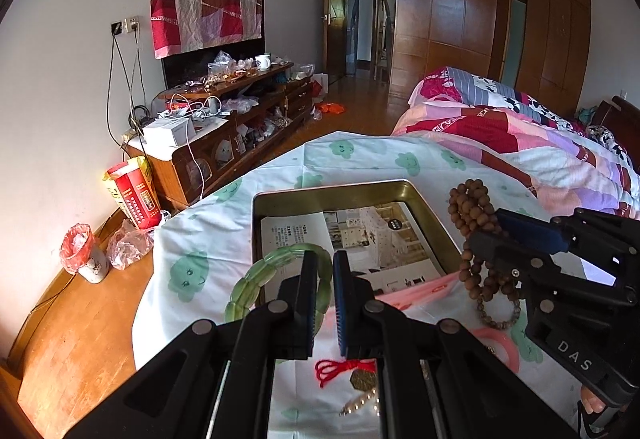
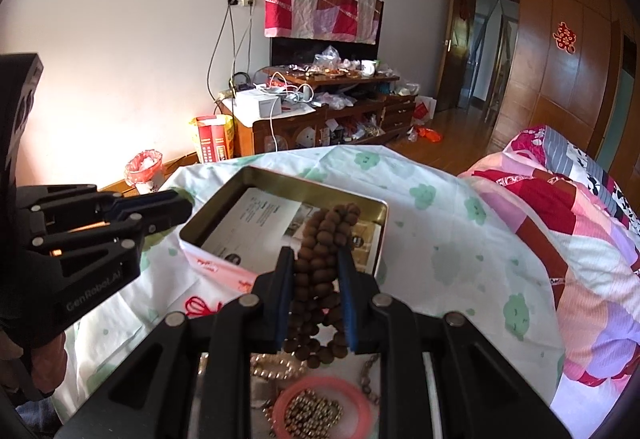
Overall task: Organize jewelry
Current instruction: 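Carry the green bangle and bead strand over the pink tin with both grippers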
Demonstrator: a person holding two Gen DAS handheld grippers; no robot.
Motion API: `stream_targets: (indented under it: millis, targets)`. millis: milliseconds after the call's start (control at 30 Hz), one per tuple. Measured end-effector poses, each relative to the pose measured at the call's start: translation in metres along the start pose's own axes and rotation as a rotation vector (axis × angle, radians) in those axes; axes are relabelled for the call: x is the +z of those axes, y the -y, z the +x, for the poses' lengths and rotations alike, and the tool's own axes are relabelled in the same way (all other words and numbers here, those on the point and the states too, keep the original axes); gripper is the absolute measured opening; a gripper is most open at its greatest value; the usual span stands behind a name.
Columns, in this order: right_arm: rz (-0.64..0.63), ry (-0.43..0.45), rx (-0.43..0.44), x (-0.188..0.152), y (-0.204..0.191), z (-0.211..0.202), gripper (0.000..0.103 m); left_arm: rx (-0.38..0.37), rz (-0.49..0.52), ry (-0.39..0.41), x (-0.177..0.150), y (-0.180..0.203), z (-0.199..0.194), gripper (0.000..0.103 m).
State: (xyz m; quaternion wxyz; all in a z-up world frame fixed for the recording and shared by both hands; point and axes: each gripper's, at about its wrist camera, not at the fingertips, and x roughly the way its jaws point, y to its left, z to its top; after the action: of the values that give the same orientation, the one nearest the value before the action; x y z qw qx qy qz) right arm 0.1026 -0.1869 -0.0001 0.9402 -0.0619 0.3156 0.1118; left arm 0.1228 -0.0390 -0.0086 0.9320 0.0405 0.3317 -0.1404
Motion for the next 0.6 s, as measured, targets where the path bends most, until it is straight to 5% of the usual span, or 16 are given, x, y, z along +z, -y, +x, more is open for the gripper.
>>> stream_targets:
  millis: [600]
  targets:
    - [0.004,-0.050,-0.016,0.019,0.015,0.047,0.023,0.009,0.013,-0.054,0.019,0.003,0.048,0.007]
